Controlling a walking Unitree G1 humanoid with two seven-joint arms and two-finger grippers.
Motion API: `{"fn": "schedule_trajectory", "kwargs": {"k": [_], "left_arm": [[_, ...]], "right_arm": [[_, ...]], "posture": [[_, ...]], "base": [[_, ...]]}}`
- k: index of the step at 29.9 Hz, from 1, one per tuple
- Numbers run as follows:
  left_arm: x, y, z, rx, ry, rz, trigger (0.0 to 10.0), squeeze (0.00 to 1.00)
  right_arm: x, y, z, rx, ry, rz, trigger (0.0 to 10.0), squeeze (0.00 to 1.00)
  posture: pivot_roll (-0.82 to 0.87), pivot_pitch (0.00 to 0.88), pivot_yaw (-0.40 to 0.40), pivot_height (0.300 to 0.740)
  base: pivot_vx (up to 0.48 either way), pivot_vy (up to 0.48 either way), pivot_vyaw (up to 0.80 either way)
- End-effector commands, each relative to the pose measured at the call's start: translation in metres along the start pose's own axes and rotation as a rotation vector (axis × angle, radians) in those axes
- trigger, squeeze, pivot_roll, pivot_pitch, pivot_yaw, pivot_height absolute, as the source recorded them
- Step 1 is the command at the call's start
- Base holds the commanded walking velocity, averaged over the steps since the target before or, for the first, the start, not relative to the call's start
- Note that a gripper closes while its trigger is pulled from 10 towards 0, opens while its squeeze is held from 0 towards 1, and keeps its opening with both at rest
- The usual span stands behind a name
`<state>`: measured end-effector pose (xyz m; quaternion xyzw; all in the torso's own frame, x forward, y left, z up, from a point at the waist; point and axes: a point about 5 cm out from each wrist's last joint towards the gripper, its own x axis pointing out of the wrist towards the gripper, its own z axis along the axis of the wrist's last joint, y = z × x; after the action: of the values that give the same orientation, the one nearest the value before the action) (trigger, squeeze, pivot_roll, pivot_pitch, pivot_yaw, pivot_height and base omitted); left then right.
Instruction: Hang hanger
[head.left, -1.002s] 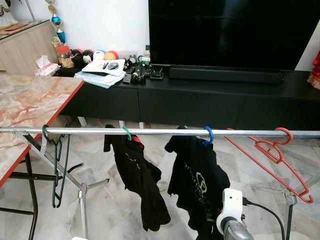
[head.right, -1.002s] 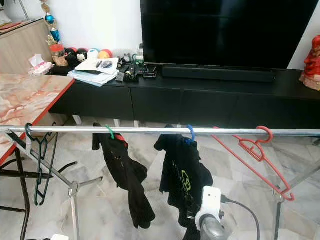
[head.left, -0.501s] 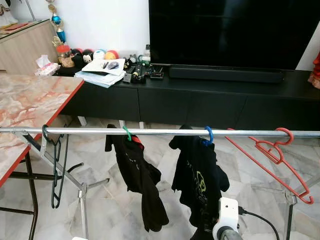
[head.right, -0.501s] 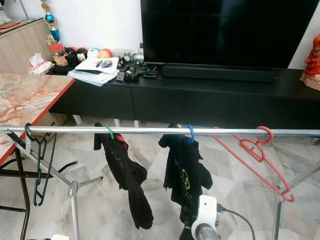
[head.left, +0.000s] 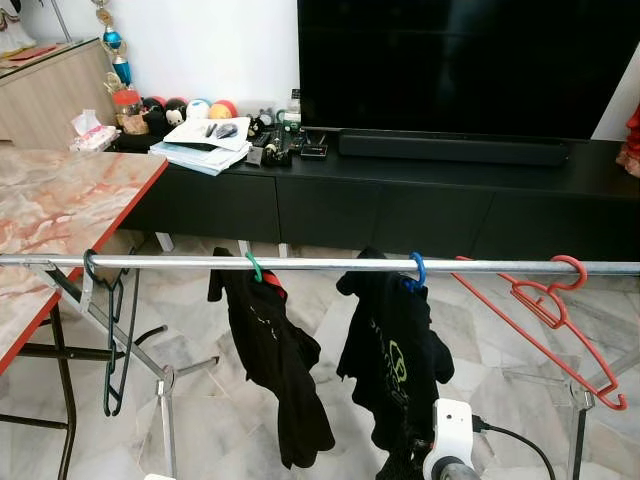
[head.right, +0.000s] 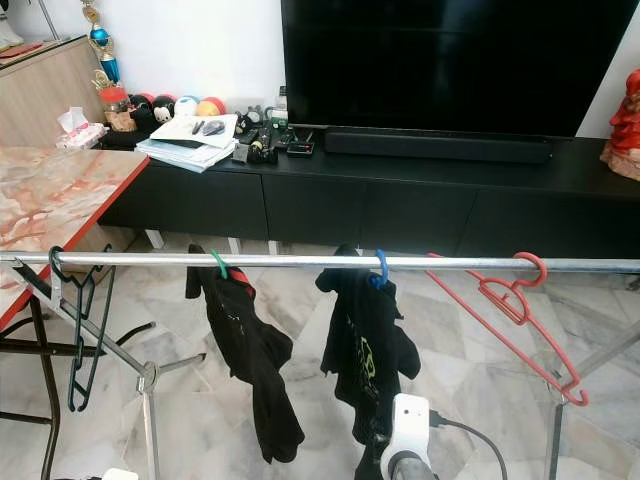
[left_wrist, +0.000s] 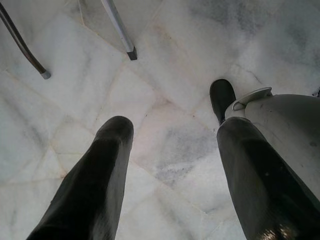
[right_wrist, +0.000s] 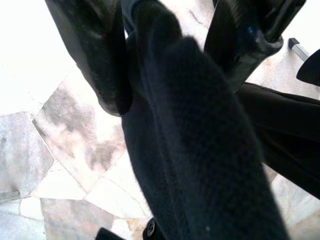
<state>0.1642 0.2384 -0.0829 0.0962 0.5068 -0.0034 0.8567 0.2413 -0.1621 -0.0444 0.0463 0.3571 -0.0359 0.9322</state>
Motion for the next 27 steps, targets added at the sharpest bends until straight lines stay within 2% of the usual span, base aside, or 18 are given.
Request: {"fn": "schedule_trajectory", "kwargs": {"k": [1, 16, 23, 26, 27], "left_arm": [[-0.001, 0.002, -0.004, 0.024, 0.026, -0.009, 10.0, 0.00], [-0.001, 0.002, -0.004, 0.029, 0.031, -0.016, 10.0, 0.00], [-0.001, 0.001, -0.004, 0.036, 0.034, -0.027, 10.0, 0.00], [-0.001, 0.001, -0.004, 0.034, 0.035, -0.030, 10.0, 0.00], [-0.001, 0.001, -0.004, 0.034, 0.035, -0.030, 10.0, 0.00]], "right_arm": [[-0.001, 0.002, -0.001, -0.013, -0.001, 0.002, 0.0, 0.00], [-0.002, -0.001, -0.015, -0.071, 0.049, -0.014, 0.0, 0.00], [-0.005, -0.001, -0.033, -0.195, 0.122, 0.008, 0.0, 0.00], [-0.010, -0.002, -0.053, -0.312, 0.200, 0.038, 0.0, 0.00], [-0.010, -0.002, -0.053, -0.312, 0.200, 0.038, 0.0, 0.00]], "posture": [[0.06, 0.030, 0.040, 0.740], [0.06, 0.030, 0.039, 0.740], [0.06, 0.030, 0.040, 0.740], [0.06, 0.029, 0.040, 0.740], [0.06, 0.029, 0.040, 0.740]], "base": [[0.000, 0.000, 0.00], [0.000, 0.000, 0.00], [0.000, 0.000, 0.00], [0.000, 0.000, 0.00], [0.000, 0.000, 0.00]]}}
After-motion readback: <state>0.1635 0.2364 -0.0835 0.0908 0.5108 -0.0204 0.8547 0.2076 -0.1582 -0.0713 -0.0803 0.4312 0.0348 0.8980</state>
